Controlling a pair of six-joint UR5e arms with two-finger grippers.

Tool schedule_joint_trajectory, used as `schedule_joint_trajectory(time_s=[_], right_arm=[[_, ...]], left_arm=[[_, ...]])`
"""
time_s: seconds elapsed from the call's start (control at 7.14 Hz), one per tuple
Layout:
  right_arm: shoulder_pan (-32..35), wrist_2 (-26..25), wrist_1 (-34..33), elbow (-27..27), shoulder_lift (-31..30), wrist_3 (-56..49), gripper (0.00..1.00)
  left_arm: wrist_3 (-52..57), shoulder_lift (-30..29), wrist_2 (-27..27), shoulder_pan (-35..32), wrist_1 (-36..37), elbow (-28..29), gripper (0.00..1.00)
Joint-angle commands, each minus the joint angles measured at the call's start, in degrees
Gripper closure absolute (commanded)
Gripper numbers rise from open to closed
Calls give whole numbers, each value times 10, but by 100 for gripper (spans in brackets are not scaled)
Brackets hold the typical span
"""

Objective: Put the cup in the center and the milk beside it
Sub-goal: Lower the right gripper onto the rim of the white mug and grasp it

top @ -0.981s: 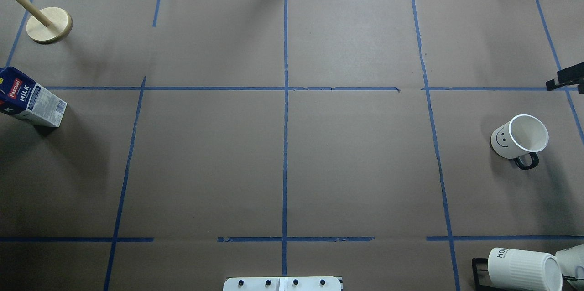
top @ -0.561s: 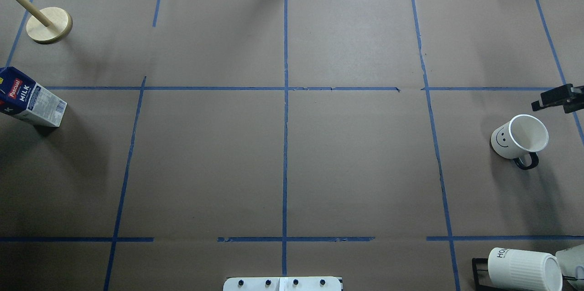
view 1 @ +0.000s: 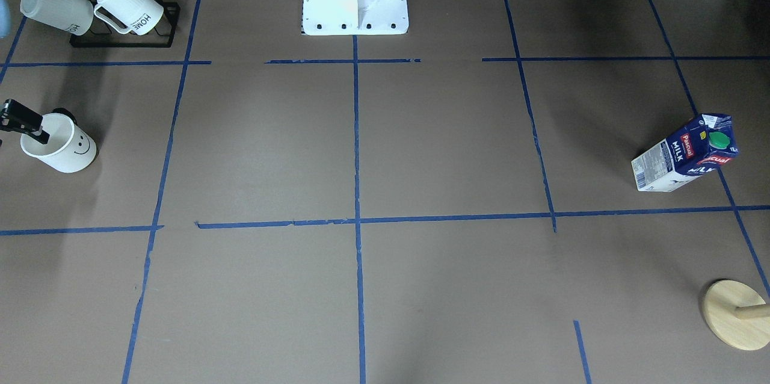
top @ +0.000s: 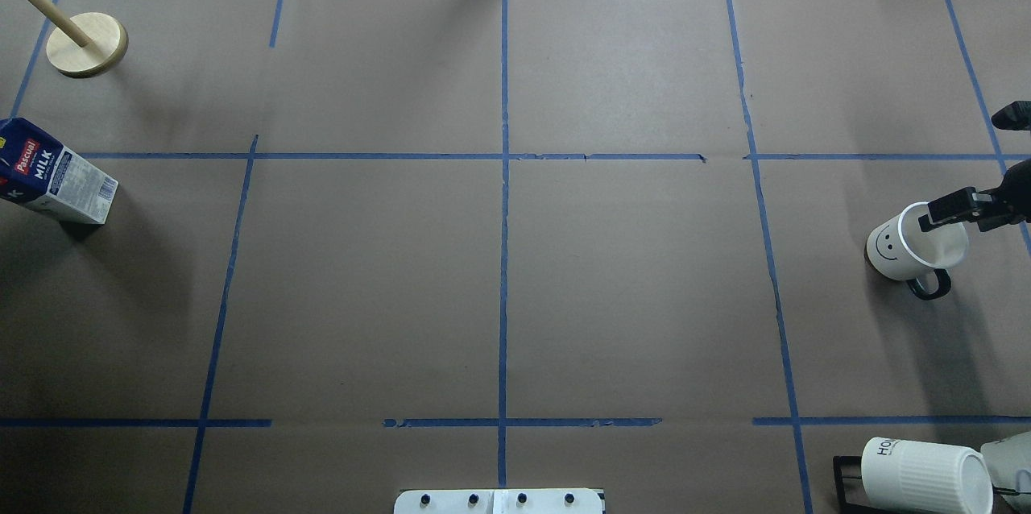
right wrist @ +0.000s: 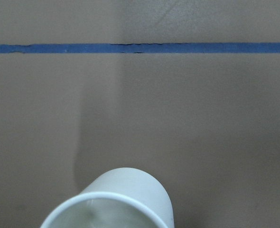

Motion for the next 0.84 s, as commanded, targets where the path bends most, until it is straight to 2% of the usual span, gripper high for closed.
schedule_joint_trajectory(time_s=[0.0,0.14,0.28,0.42,0.56,0.7], right_arm=[[-2,0,3,-9,0,0,0],[-2,-2,3,-9,0,0,2],[-2,-2,2,-9,0,0,65],[-2,-3,2,-8,0,-1,96],[-2,-3,2,-8,0,0,100],[-2,-3,2,-7,0,0,100]], left_arm=[[0,0,0,0,0,-1,0],[0,0,0,0,0,-3,0],[0,0,0,0,0,-3,0],[0,0,0,0,0,-3,0],[0,0,0,0,0,-3,0],[0,0,0,0,0,-3,0]])
